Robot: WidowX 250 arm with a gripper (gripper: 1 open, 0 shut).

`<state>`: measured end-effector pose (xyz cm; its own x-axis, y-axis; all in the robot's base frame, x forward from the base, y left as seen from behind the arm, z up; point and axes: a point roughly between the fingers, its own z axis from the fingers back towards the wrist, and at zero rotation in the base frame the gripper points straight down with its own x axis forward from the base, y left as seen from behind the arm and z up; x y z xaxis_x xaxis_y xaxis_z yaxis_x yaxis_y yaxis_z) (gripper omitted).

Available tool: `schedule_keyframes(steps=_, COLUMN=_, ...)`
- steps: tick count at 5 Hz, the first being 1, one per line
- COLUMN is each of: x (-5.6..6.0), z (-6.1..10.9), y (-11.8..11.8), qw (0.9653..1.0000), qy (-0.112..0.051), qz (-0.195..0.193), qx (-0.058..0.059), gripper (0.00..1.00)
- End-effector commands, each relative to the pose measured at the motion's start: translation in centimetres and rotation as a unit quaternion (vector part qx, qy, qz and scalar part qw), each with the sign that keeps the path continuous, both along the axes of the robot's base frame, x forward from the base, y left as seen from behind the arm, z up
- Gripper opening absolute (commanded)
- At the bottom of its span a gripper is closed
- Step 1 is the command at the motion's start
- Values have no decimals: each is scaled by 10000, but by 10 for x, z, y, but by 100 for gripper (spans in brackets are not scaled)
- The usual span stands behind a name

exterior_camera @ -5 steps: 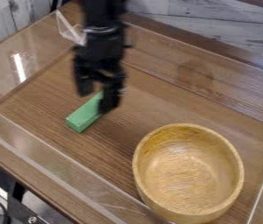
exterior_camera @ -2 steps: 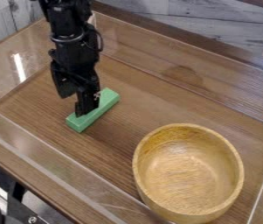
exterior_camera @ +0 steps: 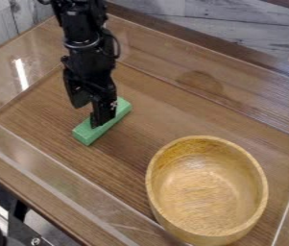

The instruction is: Put the green block in the brown bowl

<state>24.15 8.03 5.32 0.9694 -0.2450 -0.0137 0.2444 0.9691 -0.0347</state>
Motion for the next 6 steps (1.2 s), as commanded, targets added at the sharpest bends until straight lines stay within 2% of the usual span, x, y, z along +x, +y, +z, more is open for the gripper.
schedule_keyframes(steps=1, x=17, z=9, y=2, qw=9996, qy=-279, qz=-18, qx=74, gripper=100)
schedule_keyframes(steps=6, x=31, z=-5, y=0, qw=9995, qy=-199, qz=213, qx=-95, gripper=100)
